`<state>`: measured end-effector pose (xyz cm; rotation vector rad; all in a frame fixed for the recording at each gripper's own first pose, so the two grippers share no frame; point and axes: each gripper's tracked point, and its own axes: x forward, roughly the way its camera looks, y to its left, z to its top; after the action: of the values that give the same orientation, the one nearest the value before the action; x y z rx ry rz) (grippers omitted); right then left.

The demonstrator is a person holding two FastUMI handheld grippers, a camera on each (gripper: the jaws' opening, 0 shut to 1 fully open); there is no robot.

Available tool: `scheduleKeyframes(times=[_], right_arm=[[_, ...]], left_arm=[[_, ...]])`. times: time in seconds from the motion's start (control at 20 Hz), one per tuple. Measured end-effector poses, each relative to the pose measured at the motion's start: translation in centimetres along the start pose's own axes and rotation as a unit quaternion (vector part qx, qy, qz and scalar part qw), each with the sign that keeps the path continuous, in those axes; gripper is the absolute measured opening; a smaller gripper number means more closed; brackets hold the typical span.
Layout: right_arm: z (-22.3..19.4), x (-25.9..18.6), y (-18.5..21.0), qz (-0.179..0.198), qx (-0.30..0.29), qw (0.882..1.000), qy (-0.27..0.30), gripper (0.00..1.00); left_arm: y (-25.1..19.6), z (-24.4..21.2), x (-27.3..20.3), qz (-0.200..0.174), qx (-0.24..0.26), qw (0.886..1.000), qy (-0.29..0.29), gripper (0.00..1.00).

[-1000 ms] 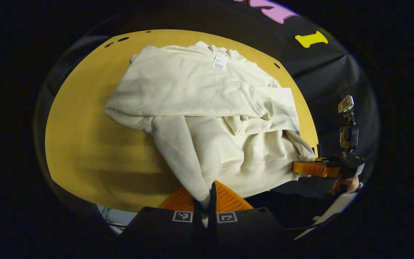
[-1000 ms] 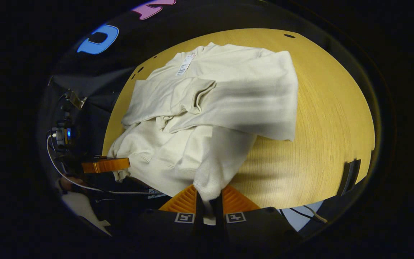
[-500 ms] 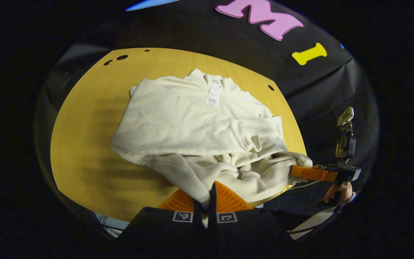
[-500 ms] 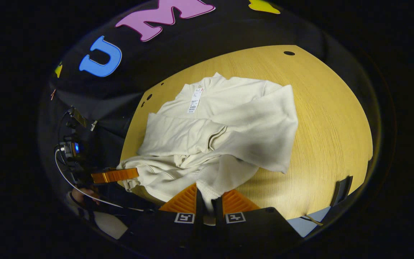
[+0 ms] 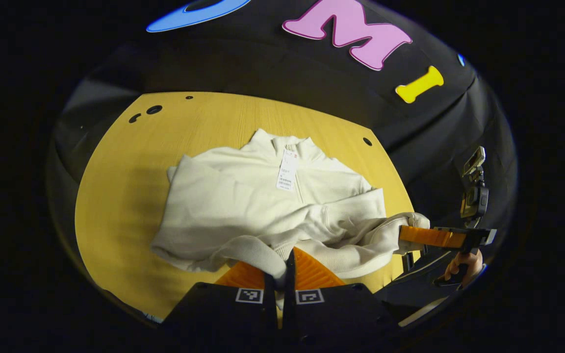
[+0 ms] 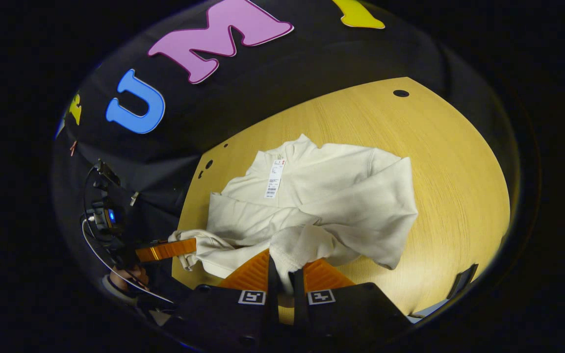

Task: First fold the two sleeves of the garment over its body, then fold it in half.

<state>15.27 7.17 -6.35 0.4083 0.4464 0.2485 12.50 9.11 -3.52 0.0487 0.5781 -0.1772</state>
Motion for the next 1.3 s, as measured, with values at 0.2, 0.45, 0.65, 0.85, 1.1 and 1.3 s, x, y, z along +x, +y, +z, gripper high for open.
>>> scheduleKeyframes(times=[0.2,0.45,0.65,0.85,1.1,1.3], right_arm=[[2.4,2.0,-0.9,-0.004,0.025,1.000,-0.015,0.16],[4.5,6.2,-2.3,-0.026,0.000,0.999,-0.021,0.16],[4.9,9.5,-3.6,-0.041,-0.017,0.999,-0.010,0.16],[4.2,12.3,-4.9,-0.053,-0.018,0.998,0.017,0.16],[2.1,14.8,-6.4,-0.076,-0.048,0.994,0.060,0.21],[2.0,15.7,-6.8,-0.073,-0.041,0.994,0.064,0.24]], left_arm=[[1.5,1.9,2.6,0.011,-0.022,1.000,-0.003,0.10],[2.4,4.1,6.0,0.033,-0.016,0.999,-0.005,0.10],[3.8,4.9,9.2,0.054,0.001,0.999,0.001,0.10],[4.8,4.5,11.7,0.072,-0.010,0.997,0.023,0.10],[5.4,3.3,14.2,0.092,0.005,0.995,0.050,0.10],[5.5,3.2,14.5,0.061,-0.023,0.997,0.047,0.11]])
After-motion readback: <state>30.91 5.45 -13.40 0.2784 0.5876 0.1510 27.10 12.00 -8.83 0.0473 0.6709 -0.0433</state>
